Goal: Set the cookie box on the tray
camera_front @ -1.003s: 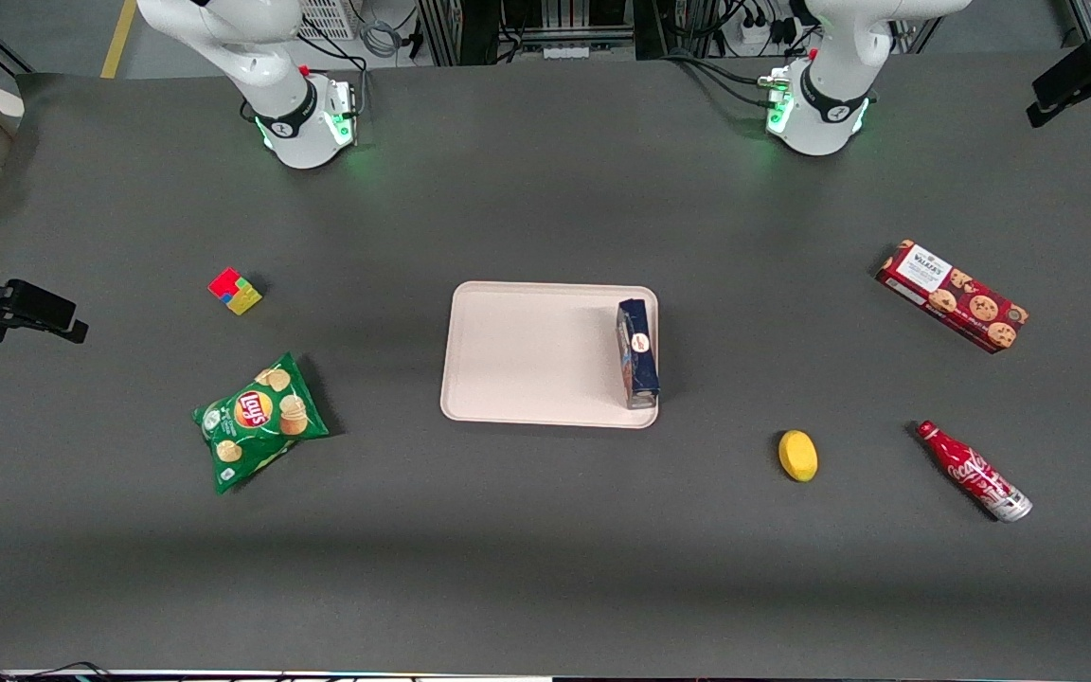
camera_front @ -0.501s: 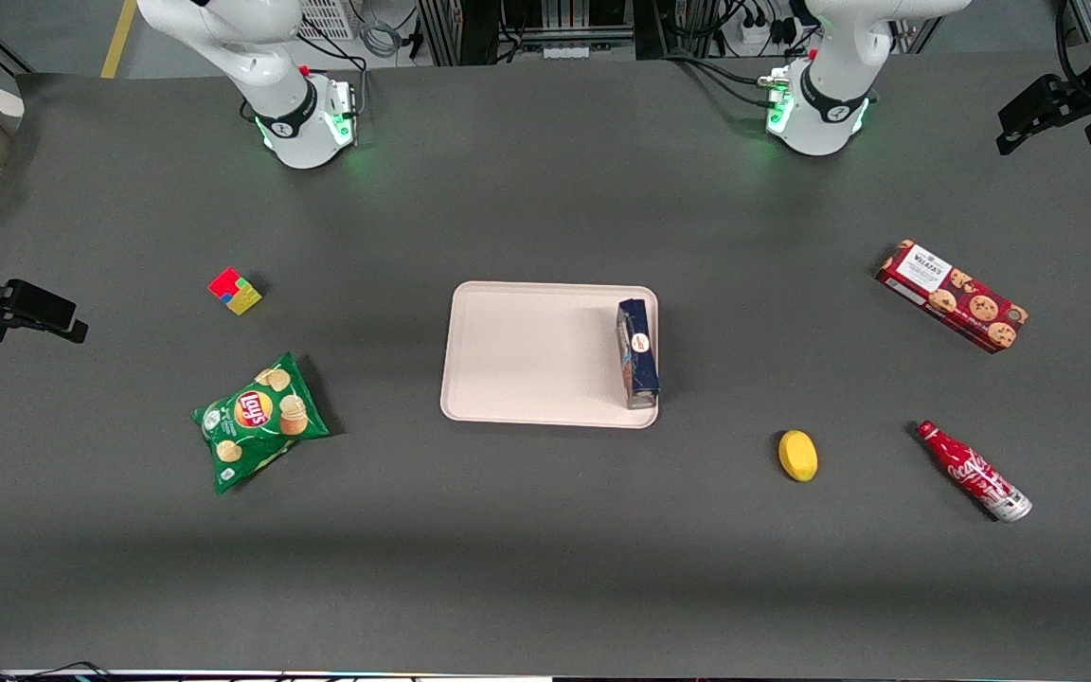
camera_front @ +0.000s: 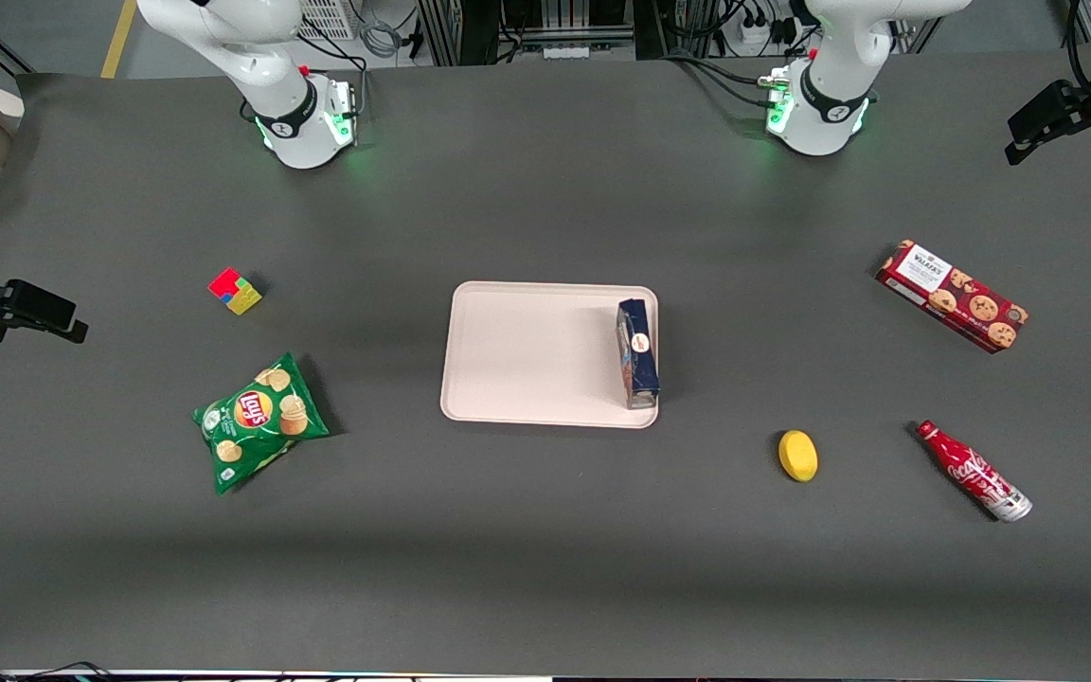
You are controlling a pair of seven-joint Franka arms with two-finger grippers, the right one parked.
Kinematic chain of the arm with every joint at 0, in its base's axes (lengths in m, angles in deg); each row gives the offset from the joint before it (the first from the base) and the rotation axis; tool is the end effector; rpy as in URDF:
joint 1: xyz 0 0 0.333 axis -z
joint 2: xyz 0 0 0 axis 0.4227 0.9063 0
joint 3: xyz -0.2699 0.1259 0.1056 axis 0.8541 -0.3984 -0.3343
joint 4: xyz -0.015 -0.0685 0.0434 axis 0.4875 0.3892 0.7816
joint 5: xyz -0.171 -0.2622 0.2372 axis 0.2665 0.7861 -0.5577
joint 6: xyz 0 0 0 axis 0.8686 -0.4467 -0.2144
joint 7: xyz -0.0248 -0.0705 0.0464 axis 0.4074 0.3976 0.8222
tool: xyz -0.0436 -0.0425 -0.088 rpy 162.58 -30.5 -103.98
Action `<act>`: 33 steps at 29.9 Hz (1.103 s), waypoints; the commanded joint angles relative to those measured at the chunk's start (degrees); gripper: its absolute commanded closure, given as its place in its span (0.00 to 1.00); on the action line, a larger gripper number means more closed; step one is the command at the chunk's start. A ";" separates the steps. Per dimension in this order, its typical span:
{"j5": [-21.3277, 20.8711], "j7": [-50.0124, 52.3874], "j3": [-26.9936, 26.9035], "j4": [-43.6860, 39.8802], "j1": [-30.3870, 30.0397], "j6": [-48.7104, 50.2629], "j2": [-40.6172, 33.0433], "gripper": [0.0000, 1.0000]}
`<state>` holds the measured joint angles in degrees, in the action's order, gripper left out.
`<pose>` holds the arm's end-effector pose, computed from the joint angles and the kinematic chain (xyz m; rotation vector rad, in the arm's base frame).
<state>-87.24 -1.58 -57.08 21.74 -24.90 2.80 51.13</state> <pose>0.4364 0.0125 0.6543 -3.1110 -0.1154 0.0413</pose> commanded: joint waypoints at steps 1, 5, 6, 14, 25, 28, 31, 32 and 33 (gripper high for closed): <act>0.44 -0.59 -0.26 -1.36 0.33 1.21 0.53 0.00; 0.44 -0.59 -0.35 -1.36 0.33 1.21 0.79 0.00; 0.44 -0.59 -0.35 -1.36 0.33 1.30 0.79 0.00; 0.27 -0.68 -0.88 -1.36 0.25 1.65 0.70 0.00; 0.27 -0.51 -0.88 -1.36 0.25 1.21 0.79 0.00; 0.27 -0.51 -0.88 -1.45 0.25 0.95 0.88 0.00; 0.35 -0.59 -0.88 -2.14 0.25 0.33 1.58 0.00; 0.35 -0.68 -0.88 -2.93 0.25 0.42 2.37 0.00; 0.35 -0.68 -0.88 -3.81 0.25 0.77 3.16 0.00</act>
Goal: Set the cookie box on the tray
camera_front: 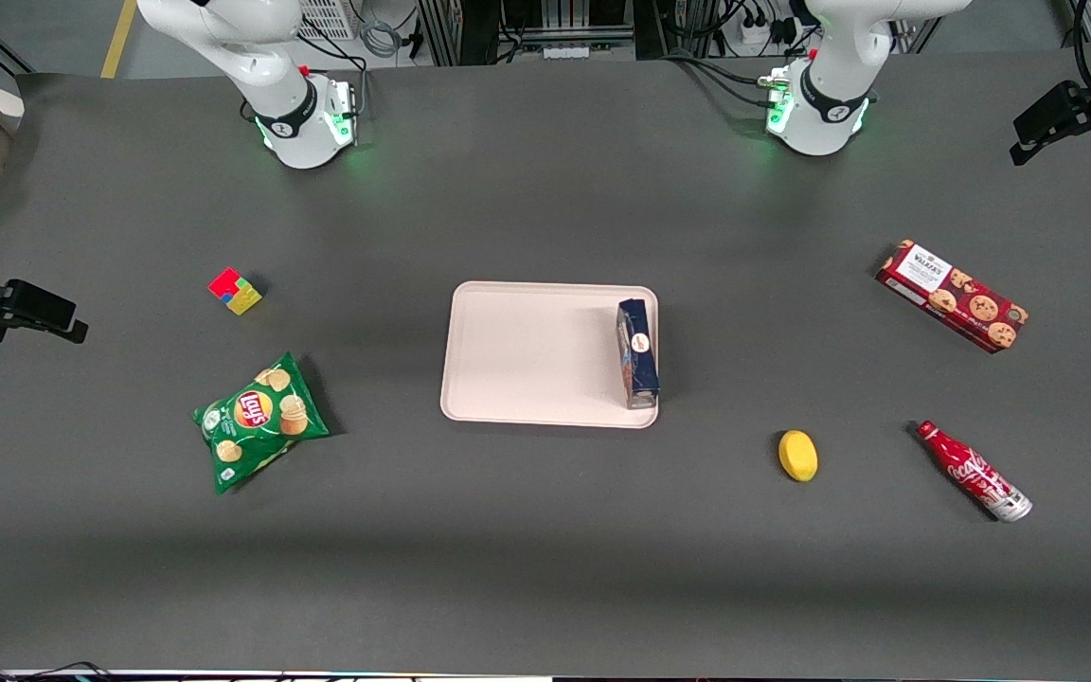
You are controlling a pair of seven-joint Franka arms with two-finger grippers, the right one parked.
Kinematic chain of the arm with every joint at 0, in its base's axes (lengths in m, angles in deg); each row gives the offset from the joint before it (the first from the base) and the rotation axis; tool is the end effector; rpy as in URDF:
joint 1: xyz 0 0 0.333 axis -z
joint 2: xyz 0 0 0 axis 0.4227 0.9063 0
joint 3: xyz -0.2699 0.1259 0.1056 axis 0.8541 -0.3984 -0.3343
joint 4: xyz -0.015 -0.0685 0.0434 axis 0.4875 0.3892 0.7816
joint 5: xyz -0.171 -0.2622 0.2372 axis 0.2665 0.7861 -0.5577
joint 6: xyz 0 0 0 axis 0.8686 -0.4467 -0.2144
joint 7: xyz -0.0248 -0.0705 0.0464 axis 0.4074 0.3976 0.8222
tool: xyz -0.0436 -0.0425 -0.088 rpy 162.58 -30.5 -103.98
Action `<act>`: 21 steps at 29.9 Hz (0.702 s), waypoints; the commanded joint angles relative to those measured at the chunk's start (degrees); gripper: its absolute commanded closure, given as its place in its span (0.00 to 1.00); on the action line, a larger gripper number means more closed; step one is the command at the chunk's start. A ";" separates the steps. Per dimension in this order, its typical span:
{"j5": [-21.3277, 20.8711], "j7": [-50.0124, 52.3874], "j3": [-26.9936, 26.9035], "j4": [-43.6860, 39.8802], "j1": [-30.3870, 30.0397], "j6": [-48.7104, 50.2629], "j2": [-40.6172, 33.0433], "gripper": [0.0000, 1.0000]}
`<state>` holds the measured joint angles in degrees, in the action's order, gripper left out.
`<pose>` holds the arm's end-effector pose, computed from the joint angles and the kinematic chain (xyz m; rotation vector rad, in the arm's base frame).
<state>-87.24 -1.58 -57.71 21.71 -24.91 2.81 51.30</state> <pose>0.4372 0.0183 0.6532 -3.1139 -0.1319 0.0459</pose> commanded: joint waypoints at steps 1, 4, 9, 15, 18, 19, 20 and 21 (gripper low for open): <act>0.35 -0.68 -0.26 -4.74 0.25 0.93 3.78 0.00; 0.35 -0.77 -0.26 -6.68 0.25 1.55 5.28 0.00; 0.44 -0.68 -0.17 -7.03 0.26 1.29 5.90 0.00; 0.53 -0.59 -0.17 -7.30 0.17 0.41 6.43 0.00; 0.53 -0.59 -0.17 -7.30 0.17 0.76 6.43 0.00; 0.53 -0.59 -0.17 -7.30 0.17 0.84 6.34 0.00; 0.44 -0.59 -0.17 -7.30 0.17 1.11 6.34 0.00; 0.44 -0.59 -0.25 -7.39 0.17 1.28 6.25 0.00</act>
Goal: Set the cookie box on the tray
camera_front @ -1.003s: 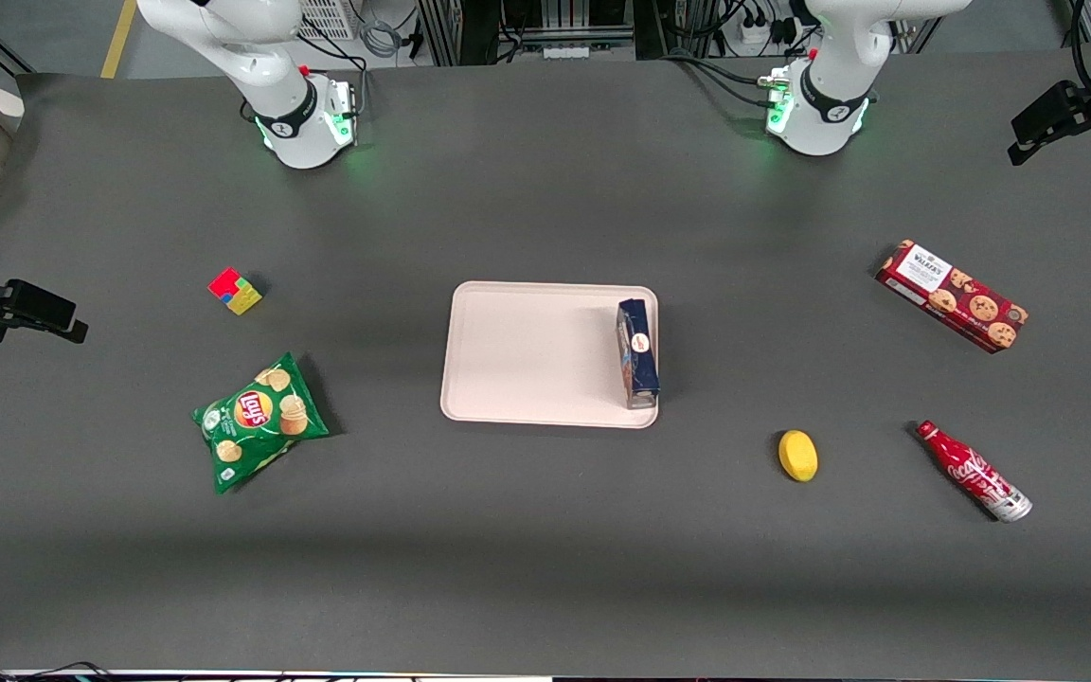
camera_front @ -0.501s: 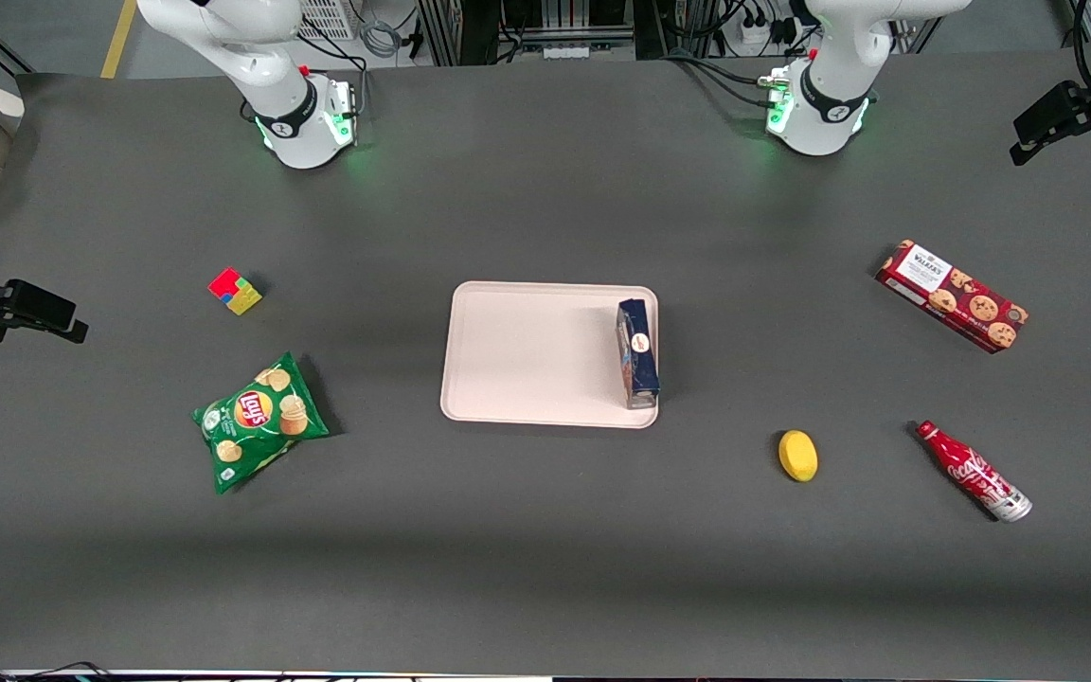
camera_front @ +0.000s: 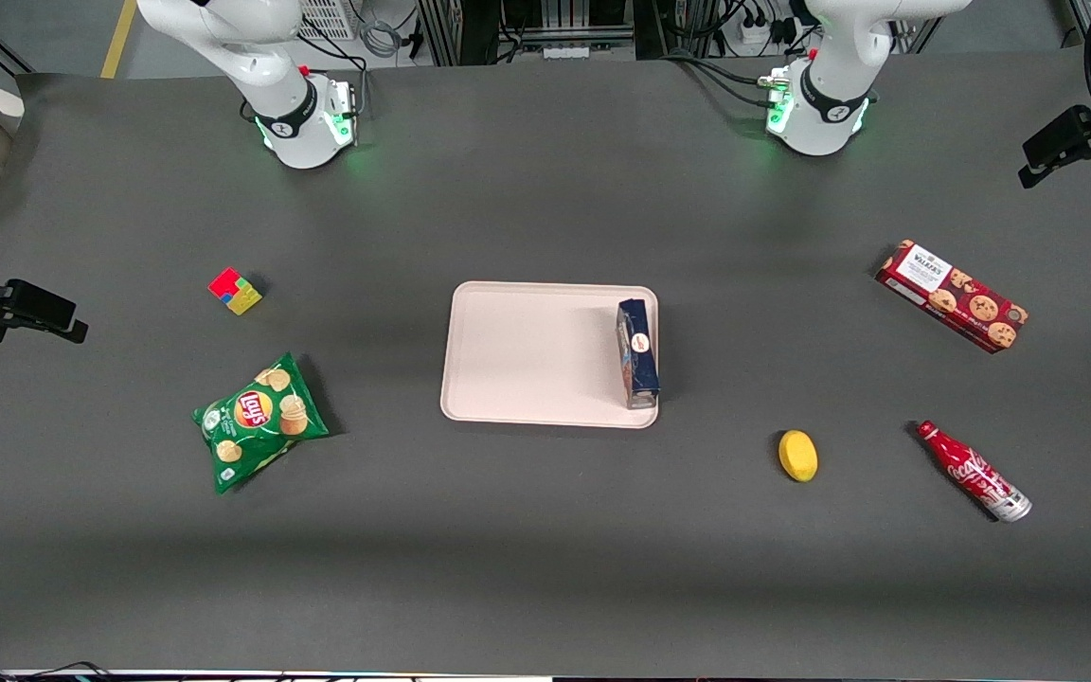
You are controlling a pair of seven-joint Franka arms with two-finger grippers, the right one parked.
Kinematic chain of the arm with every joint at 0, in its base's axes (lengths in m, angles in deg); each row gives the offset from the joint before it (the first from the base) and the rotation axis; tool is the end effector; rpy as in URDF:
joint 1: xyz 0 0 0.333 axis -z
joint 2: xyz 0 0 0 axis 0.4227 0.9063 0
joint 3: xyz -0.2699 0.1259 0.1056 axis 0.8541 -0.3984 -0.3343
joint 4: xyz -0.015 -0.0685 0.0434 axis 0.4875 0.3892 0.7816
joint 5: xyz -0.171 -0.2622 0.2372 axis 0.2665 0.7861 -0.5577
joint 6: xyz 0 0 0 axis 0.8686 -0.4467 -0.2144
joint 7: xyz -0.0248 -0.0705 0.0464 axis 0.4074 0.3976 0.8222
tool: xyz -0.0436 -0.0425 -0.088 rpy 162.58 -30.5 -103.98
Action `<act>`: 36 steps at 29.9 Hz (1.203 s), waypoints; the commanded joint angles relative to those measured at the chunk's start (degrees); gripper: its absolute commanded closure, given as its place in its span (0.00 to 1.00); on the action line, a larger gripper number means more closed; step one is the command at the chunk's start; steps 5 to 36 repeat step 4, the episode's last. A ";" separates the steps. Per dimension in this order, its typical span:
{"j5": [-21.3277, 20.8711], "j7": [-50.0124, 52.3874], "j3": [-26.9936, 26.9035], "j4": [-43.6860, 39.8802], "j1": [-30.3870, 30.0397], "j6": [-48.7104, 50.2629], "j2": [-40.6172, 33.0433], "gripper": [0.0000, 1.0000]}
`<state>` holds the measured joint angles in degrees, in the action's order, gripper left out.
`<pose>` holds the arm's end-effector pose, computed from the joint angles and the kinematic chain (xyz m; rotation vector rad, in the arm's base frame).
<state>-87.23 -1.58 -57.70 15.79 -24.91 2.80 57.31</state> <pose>0.4714 0.0185 0.6534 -3.1110 -0.1328 0.0479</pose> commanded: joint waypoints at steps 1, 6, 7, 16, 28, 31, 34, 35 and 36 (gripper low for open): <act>0.35 -0.59 -0.35 -1.47 0.17 1.47 0.07 0.00; -0.18 -0.59 -0.27 -1.47 0.17 1.39 0.06 0.00; -0.18 -0.59 -0.27 -1.47 0.17 1.39 0.06 0.00; -0.18 -0.59 -0.27 -1.47 0.17 1.39 0.06 0.00; -0.18 -0.59 -0.27 -1.47 0.17 1.39 0.06 0.00; -0.18 -0.59 -0.27 -1.47 0.17 1.39 0.06 0.00; -0.18 -0.59 -0.27 -1.47 0.17 1.39 0.06 0.00; -0.18 -0.59 -0.27 -1.47 0.17 1.39 0.06 0.00; -0.18 -0.59 -0.27 -1.47 0.17 1.39 0.06 0.00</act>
